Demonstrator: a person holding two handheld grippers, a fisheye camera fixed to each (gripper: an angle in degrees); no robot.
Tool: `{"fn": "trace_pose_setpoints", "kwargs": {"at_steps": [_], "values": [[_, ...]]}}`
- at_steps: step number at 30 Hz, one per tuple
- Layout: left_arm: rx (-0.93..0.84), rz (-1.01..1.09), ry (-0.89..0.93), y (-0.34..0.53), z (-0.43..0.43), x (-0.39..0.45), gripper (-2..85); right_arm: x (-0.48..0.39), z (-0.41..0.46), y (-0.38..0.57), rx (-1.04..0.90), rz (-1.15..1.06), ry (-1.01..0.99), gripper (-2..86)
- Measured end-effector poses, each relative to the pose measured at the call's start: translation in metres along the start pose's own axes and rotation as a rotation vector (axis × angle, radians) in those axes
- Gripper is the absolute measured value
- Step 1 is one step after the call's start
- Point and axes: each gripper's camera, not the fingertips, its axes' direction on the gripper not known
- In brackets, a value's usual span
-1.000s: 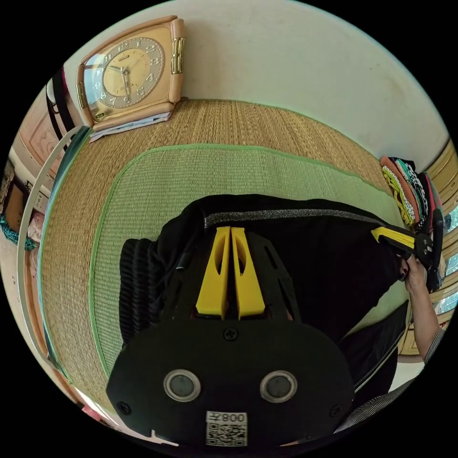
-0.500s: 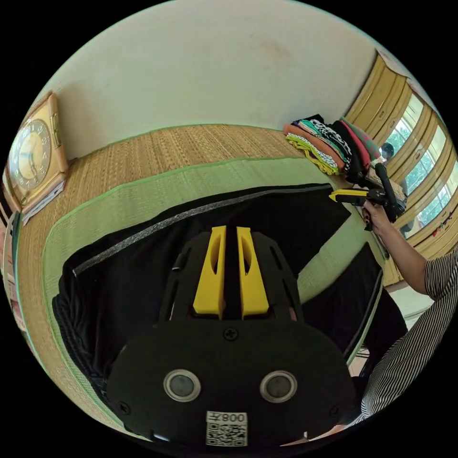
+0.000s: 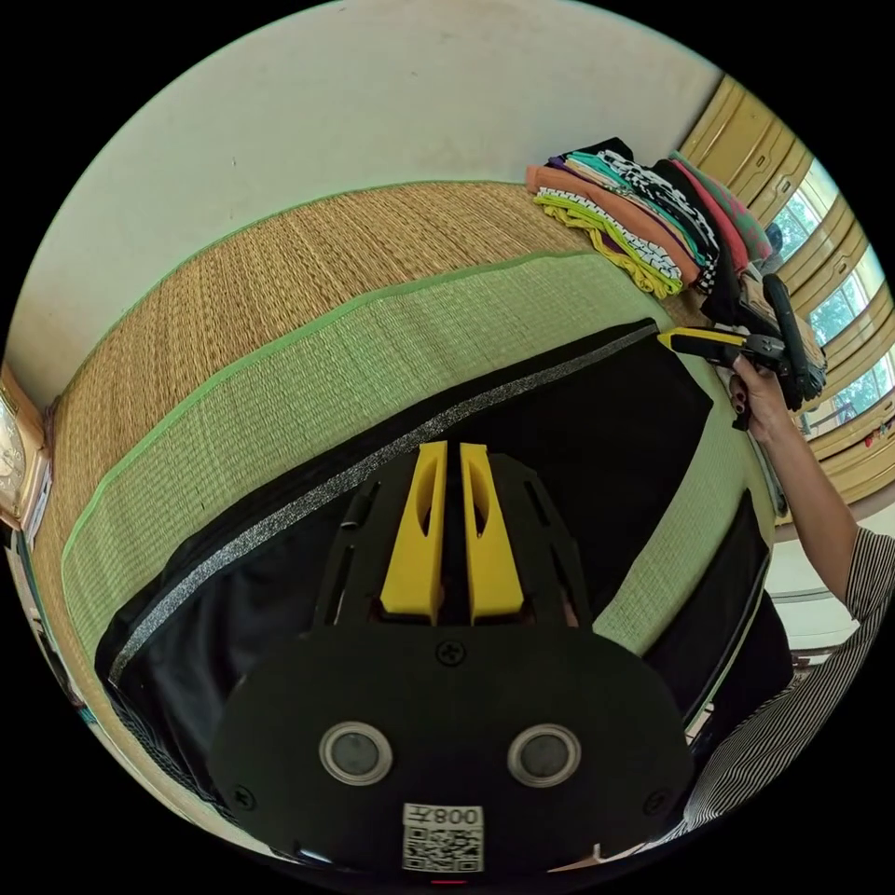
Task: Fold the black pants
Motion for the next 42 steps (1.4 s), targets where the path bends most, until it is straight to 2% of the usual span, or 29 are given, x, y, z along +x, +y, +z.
{"fn": "trace_pose_setpoints", "kwargs": {"at_steps": [6, 9, 11, 13, 16, 19, 21, 25, 29, 36, 42], "values": [[-0.016, -0.009, -0.057, -0.030, 0.013, 0.013, 0.7, 0.012, -0.006, -0.019, -0.018, -0.023, 0.020, 0.5], [0.039, -0.060, -0.010, -0.029, 0.006, 0.015, 0.9, 0.022, -0.019, -0.022, -0.005, -0.003, 0.016, 0.3], [0.089, -0.061, 0.020, -0.020, -0.006, 0.019, 1.1, 0.028, -0.035, -0.015, 0.038, 0.009, -0.021, 0.5], [0.122, -0.050, 0.044, -0.007, -0.017, 0.025, 1.4, 0.025, -0.053, 0.003, 0.075, -0.031, -0.142, 1.1], [0.115, -0.039, 0.073, 0.013, -0.022, 0.038, 1.6, 0.004, -0.053, 0.032, 0.053, -0.114, -0.194, 1.1], [0.006, -0.053, 0.078, 0.014, -0.002, 0.045, 1.6, -0.013, -0.027, 0.039, -0.027, -0.167, -0.116, 0.4], [-0.063, -0.092, 0.019, 0.012, 0.004, 0.048, 1.6, -0.007, -0.030, 0.032, -0.043, -0.130, -0.141, 0.1], [0.028, -0.049, 0.134, 0.036, -0.032, 0.069, 2.7, 0.000, -0.077, 0.048, -0.001, -0.156, -0.176, 0.9], [-0.016, -0.001, 0.191, 0.093, -0.050, 0.108, 5.1, -0.003, -0.101, 0.110, -0.050, -0.172, -0.207, 5.6], [-0.148, -0.065, 0.025, 0.142, -0.028, 0.142, 3.6, -0.017, -0.079, 0.177, -0.221, -0.145, -0.119, 7.9], [-0.155, -0.134, 0.057, 0.149, -0.018, 0.144, 0.6, -0.031, -0.078, 0.162, -0.217, -0.154, -0.066, 2.4]]}}
